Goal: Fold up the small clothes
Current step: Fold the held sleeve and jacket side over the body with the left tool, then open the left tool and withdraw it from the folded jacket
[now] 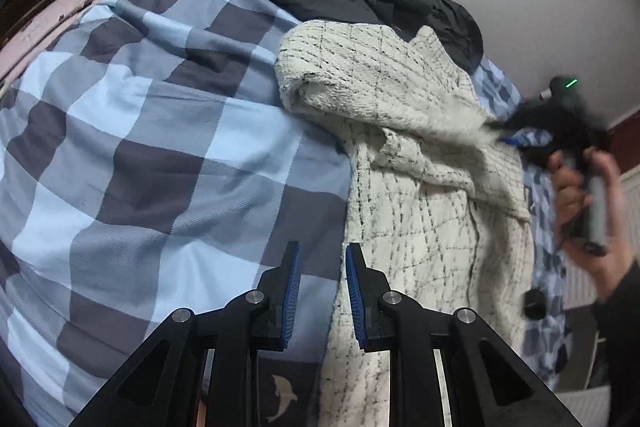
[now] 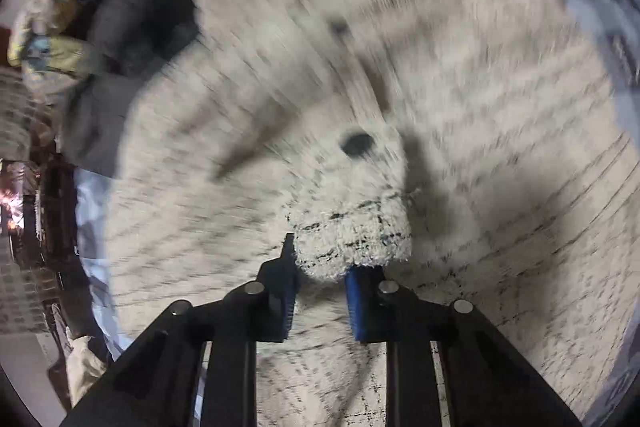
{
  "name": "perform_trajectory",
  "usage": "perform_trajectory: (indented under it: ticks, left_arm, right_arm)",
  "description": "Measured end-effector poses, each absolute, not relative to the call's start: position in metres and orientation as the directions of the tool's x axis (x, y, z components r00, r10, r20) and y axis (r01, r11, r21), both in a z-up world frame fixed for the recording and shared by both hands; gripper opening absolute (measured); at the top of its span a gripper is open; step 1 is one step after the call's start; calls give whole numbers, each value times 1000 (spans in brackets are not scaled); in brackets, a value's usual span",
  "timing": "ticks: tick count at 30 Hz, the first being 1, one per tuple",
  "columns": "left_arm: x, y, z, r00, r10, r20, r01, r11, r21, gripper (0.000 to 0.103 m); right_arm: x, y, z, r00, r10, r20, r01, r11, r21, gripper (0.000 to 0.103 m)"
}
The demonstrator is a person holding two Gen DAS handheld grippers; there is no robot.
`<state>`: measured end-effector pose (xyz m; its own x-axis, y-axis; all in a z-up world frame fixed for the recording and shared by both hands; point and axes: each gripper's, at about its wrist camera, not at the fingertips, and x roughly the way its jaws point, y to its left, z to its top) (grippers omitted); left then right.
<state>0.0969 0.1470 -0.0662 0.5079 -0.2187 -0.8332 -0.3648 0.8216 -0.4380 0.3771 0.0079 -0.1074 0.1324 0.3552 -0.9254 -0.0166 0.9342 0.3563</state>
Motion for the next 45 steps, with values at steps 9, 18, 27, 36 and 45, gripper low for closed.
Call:
perform_trajectory:
  ticks: [9, 18, 27, 36, 45]
  left_arm:
    - [89, 154, -71, 490, -187, -852, -397, 822, -409, 21]
    - [94, 137, -70, 453, -149, -879, -346, 879, -327, 21]
    - [104, 110, -72, 434, -32, -900, -206, 969, -134, 103]
    - [107, 89, -66, 546, 22, -838, -136, 989, -62, 103]
    - [109, 61, -82, 418, 17, -908, -50, 999, -5, 103]
  right_arm:
    - [344, -56, 68, 486, 574, -659, -193, 806, 559, 12]
    - [349, -190, 52, 553, 320, -769, 102, 890, 444, 102]
    - [238, -253, -89, 353, 423, -835, 344, 771, 536, 102]
    - [221, -230, -67, 394, 410, -823, 246, 815, 524, 102]
    - [209, -205, -74, 351, 291, -890, 132, 925, 355, 102]
